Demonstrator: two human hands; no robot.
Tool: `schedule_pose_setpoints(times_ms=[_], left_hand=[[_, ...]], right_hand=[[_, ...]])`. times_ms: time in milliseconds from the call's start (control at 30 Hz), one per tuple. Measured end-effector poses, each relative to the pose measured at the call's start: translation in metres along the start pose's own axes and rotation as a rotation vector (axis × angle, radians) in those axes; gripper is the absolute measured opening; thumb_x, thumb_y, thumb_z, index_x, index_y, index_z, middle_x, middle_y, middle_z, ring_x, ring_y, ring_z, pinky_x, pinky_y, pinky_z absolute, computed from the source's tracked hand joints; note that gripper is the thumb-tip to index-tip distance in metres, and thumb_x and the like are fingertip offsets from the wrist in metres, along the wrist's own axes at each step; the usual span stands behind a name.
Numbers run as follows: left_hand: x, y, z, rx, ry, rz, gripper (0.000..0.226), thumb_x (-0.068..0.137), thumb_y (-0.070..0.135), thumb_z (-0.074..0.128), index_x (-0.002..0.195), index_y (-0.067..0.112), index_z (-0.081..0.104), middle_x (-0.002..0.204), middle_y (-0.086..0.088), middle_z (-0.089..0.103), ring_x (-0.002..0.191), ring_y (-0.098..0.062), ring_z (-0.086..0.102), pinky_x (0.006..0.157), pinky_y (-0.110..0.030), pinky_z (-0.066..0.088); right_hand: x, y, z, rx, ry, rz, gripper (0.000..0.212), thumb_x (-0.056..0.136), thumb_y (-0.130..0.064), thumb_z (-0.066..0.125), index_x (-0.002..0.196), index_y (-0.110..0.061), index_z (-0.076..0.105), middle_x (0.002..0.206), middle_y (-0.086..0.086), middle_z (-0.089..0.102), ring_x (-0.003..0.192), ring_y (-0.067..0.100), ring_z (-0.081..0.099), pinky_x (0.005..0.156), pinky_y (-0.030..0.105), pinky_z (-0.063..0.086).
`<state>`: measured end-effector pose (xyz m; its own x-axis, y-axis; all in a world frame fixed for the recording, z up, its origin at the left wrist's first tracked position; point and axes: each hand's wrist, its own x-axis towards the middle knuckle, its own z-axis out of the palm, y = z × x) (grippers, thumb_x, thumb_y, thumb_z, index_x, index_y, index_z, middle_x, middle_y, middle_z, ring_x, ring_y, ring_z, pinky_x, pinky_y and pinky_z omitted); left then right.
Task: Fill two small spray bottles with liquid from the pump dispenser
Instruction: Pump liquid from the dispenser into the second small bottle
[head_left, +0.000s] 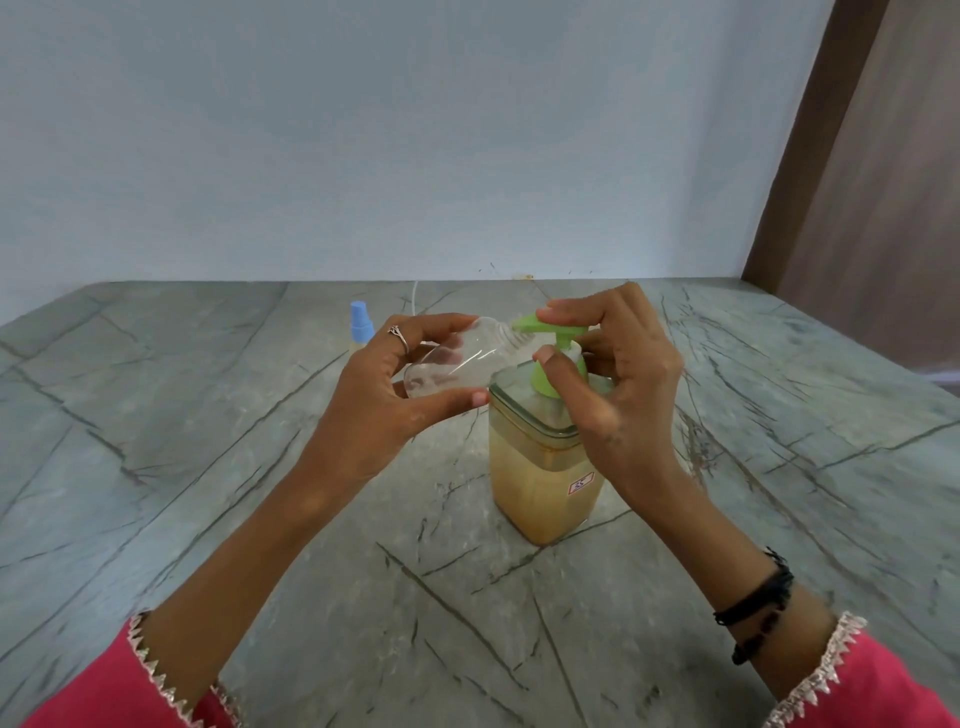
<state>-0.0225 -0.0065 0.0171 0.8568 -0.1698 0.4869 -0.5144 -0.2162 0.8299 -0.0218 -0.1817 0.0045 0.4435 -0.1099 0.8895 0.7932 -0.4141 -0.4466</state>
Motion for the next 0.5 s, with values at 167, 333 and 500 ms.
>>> schedule_pose_setpoints(times_ms=[167, 333, 500], left_hand=[[0.0002, 0.0003, 0.0000, 0.000, 0.016, 0.007, 0.050, 0.057, 0.028, 0.075, 0.104, 0.036, 0.059, 0.107, 0.005, 0.062, 0.100, -0.003, 0.061, 0.074, -0.011, 0.050], [-0.0004, 0.0012, 0.0004, 0.001, 0.012, 0.008, 0.049, 0.058, 0.027, 0.075, 0.103, 0.038, 0.058, 0.105, 0.005, 0.062, 0.099, -0.003, 0.061, 0.073, -0.009, 0.049], [0.0003, 0.0007, -0.0007, 0.017, 0.006, 0.010, 0.050, 0.058, 0.027, 0.075, 0.104, 0.035, 0.059, 0.108, 0.003, 0.062, 0.099, 0.000, 0.060, 0.075, -0.009, 0.049]], right_hand=[[-0.0038, 0.0054, -0.0003, 0.003, -0.027, -0.062, 0.025, 0.083, -0.004, 0.061, 0.104, -0.018, 0.059, 0.103, 0.003, 0.058, 0.085, 0.012, 0.060, 0.065, 0.022, 0.048], [-0.0044, 0.0068, -0.0009, 0.033, -0.041, -0.065, 0.019, 0.088, -0.017, 0.053, 0.106, -0.014, 0.060, 0.102, 0.005, 0.059, 0.078, 0.012, 0.060, 0.063, 0.019, 0.044], [-0.0012, 0.0046, -0.0005, 0.072, -0.013, -0.007, 0.012, 0.086, -0.025, 0.055, 0.093, -0.019, 0.062, 0.092, -0.001, 0.057, 0.071, 0.011, 0.060, 0.060, 0.016, 0.043]])
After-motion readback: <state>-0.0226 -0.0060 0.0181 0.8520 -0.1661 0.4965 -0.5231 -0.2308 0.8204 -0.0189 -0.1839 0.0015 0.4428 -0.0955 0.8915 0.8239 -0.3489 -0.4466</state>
